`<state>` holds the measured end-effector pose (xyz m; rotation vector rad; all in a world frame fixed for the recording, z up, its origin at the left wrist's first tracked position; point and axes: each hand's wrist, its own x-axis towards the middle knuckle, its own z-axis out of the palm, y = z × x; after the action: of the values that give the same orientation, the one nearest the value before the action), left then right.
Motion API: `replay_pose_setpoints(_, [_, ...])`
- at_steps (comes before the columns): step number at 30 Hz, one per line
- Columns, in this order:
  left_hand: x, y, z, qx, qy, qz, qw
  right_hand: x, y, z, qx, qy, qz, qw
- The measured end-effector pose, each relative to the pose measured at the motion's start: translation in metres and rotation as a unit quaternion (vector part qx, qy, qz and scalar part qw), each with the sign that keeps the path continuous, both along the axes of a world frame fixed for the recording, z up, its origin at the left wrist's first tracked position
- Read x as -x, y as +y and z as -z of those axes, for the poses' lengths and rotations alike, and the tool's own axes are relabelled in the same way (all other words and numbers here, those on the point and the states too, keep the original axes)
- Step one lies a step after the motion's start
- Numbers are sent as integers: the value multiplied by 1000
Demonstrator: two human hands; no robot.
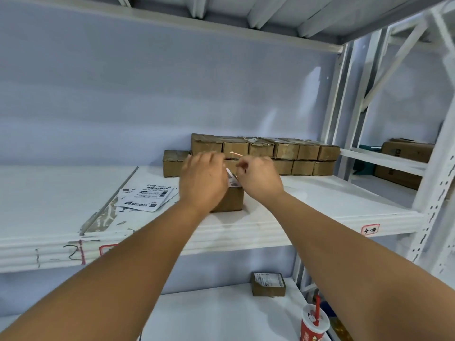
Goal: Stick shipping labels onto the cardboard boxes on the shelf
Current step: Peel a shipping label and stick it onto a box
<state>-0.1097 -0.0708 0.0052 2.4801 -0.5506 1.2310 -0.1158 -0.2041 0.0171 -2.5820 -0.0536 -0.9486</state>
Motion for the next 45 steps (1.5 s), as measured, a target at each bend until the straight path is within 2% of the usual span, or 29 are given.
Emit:
replay_pose_setpoints(2, [-10,25,-10,15,15,-20,1000,-9,19,-10,-21,33,-12,999])
replay_pose_setpoints(4, [-19,50,-14,15,63,-48,997,-15,38,-14,-14,105,-24,994])
replay_pose_setpoints(8, [-39,87,-4,15,203,-44,978,-26,64,-8,59,226,-20,972])
replay_pose_setpoints(11, [-46,105,10,-29,294,-74,953,-34,74,-7,64,226,5,972])
replay_pose_setpoints(13, [-49,113,22,-44,316,-98,942,-36,78,-8,38,212,16,976])
replay_pose_setpoints(17, [-54,118,36,-51,309,-98,945,-42,86,-8,-13,167,25,986])
replay_pose_setpoints(20, [-51,115,36,-70,314,-98,942,-45,90,-13,-7,156,26,987])
replay_pose_setpoints(25, [-54,117,39,-39,317,-86,944,-46,88,-9,6,182,36,983])
replay_pose_setpoints(29, [-53,118,40,-40,318,-86,943,-45,81,-1,12,170,61,983])
replay_pose_setpoints(36, [-54,118,42,-30,292,-81,953,-38,49,-1,17,172,81,982])
replay_pose_setpoints(38, [-47,115,37,-69,238,-79,966,-32,40,0,12,163,93,982])
replay_pose_setpoints(40, [-36,109,30,-136,146,-67,978,-26,34,3,8,126,97,987])
replay_pose_setpoints(42, [-22,95,24,-139,101,-24,985,-19,27,7,-33,25,76,996])
replay_pose_setpoints(45, [-4,55,21,-8,169,112,979,-12,13,6,-207,-102,36,972])
